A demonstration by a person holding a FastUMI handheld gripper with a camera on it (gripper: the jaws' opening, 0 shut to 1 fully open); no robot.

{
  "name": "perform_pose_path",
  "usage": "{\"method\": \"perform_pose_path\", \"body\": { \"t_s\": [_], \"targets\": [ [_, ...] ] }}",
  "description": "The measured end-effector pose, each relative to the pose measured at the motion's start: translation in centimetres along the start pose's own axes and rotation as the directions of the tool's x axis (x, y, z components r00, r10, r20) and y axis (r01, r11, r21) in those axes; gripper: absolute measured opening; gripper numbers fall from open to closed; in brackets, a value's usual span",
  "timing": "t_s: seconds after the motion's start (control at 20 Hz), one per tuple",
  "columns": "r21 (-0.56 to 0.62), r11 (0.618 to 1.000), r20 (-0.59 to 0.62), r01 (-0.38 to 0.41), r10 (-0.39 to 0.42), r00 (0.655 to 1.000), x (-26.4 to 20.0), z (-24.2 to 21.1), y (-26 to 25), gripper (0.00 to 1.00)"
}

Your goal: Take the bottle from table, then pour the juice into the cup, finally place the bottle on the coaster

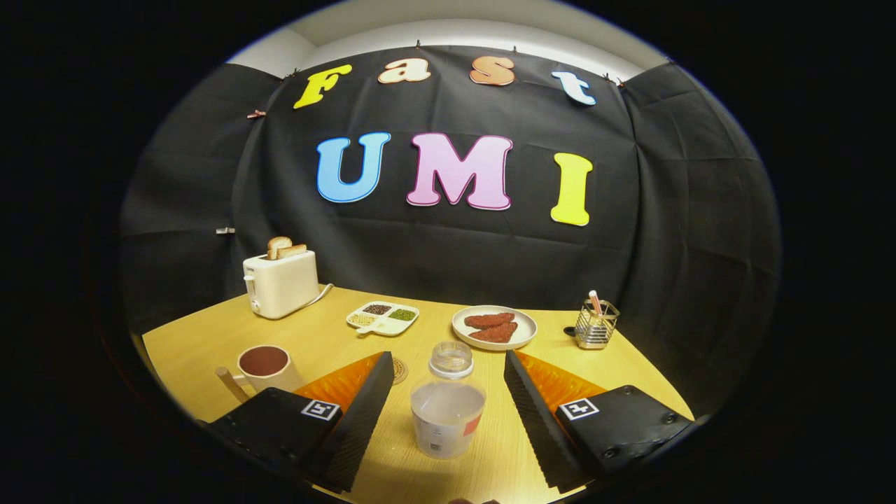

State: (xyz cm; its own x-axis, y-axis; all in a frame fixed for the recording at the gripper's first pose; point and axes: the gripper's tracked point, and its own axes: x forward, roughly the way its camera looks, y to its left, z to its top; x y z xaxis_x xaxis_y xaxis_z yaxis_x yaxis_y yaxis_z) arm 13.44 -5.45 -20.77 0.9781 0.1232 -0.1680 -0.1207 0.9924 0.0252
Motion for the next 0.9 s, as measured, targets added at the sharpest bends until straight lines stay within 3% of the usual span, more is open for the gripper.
{"method": "perform_pose_path", "body": {
  "t_s": [0.6,0.9],
  "targets": [
    [0.039,0.999,-0.077,0.019,-0.016,0.997,2.6,-6.2,-0.2,0.98],
    [0.025,1.0,-0.09,0.011,-0.008,0.996,2.9,-7.2,-0.2,0.98]
  ]
}}
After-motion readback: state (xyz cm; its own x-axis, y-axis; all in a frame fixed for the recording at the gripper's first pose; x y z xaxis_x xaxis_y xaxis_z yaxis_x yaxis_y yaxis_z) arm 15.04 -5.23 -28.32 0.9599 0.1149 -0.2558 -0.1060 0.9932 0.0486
